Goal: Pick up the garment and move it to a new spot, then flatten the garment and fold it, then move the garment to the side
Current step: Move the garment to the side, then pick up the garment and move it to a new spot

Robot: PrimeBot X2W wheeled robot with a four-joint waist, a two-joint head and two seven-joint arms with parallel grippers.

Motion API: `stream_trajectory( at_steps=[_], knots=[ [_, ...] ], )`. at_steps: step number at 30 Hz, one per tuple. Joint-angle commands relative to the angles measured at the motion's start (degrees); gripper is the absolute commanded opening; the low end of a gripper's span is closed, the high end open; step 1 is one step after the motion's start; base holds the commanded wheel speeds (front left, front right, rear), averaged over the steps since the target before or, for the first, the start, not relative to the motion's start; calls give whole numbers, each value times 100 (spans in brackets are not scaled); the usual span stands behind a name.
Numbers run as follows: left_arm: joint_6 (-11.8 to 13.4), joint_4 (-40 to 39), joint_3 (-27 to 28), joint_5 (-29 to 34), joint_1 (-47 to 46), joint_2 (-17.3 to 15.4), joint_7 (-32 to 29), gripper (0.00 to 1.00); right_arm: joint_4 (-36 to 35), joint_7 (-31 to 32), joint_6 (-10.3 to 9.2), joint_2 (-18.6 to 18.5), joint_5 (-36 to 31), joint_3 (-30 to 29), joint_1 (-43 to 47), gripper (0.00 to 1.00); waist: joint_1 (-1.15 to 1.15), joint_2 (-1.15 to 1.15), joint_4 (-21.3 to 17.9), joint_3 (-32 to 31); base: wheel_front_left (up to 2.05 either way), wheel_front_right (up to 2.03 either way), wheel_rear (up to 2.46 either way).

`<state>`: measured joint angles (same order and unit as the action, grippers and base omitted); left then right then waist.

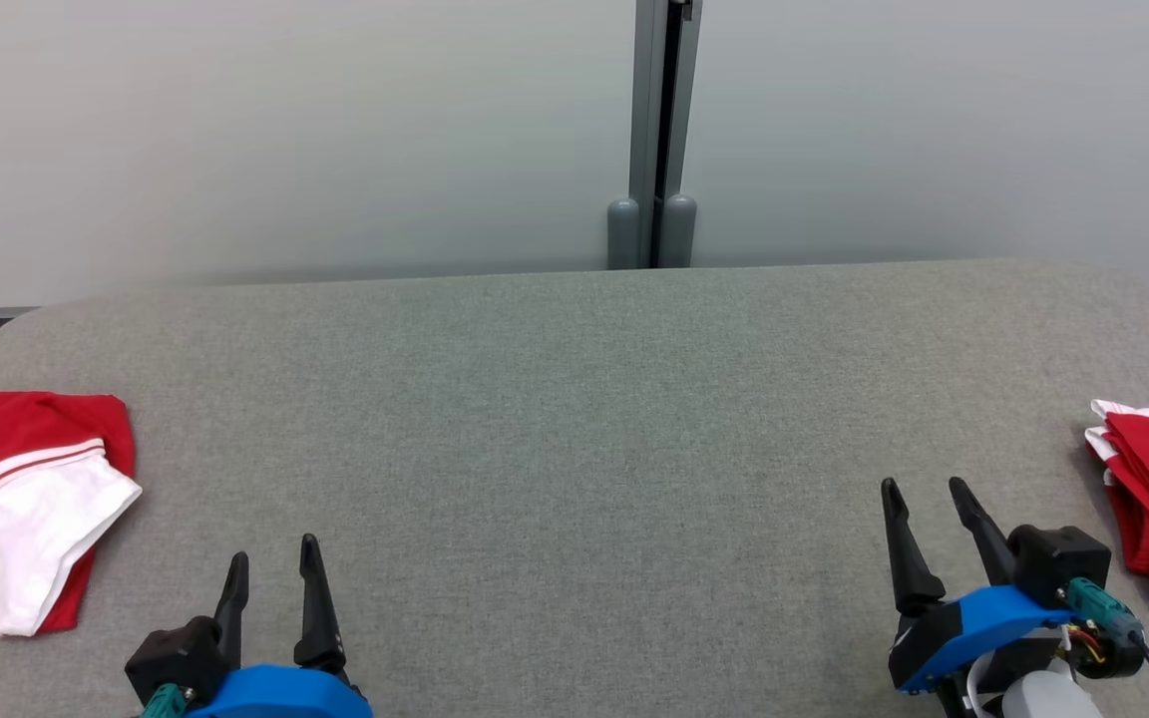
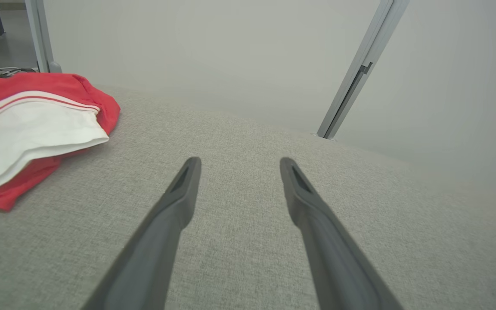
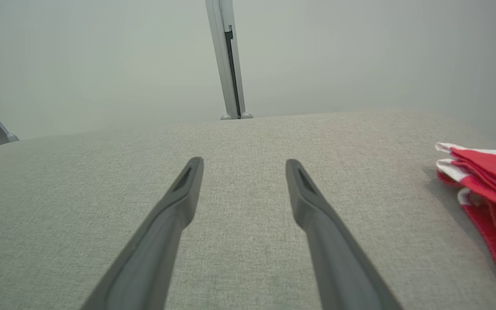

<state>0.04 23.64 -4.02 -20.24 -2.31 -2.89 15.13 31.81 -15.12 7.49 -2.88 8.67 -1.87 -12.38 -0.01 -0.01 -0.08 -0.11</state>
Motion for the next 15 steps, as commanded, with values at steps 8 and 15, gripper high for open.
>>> stream_trajectory(
  at_steps=[8, 15],
  knots=[
    [48, -43, 76, -46, 133, 2, 3, 100, -74, -4, 1, -10, 25, 164, 157, 100, 1, 1, 51, -82, 0, 0, 0],
    [102, -56, 61, -13, 17, 2, 3, 100, -37, -4, 1, -10, 54, 320, 132, 100, 1, 1, 323, 28, 0, 0, 0]
  ],
)
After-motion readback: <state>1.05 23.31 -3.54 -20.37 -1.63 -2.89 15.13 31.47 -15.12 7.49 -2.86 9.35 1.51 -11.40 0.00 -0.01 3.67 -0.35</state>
